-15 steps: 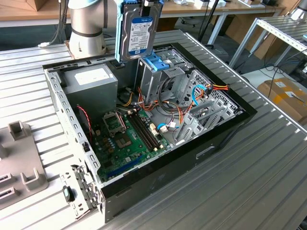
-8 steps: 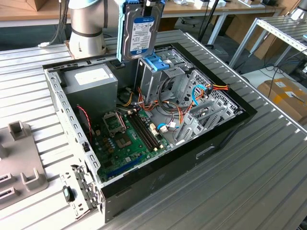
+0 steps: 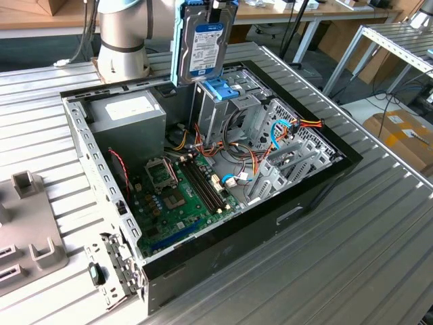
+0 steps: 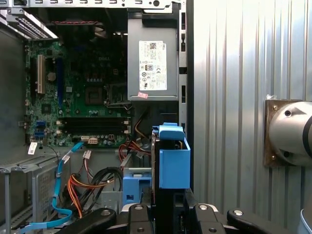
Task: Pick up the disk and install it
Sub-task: 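Pick up the disk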
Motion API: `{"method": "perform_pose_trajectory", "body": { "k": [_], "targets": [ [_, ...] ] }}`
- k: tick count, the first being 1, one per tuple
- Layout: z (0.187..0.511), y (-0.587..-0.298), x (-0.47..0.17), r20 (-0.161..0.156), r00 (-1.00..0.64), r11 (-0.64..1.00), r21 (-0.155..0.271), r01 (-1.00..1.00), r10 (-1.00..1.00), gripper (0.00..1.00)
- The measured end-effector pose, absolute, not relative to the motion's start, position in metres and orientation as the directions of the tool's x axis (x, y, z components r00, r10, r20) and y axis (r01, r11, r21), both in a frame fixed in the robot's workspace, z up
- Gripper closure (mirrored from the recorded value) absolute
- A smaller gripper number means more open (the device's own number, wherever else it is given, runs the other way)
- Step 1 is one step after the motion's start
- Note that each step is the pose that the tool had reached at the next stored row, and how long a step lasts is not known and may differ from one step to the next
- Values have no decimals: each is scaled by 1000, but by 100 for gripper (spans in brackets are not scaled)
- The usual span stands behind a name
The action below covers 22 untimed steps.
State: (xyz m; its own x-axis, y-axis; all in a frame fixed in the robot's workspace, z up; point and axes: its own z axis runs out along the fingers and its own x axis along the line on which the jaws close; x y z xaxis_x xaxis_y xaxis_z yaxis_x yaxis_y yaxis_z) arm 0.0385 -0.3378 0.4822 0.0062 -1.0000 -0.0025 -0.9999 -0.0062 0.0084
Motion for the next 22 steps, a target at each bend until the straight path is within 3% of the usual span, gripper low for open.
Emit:
{"method": "perform_pose_trajectory", "body": {
  "k": [22],
  "targets": [
    [482,-338,84,-2,6,-6,8,-1000,-1000,65]
  ]
}}
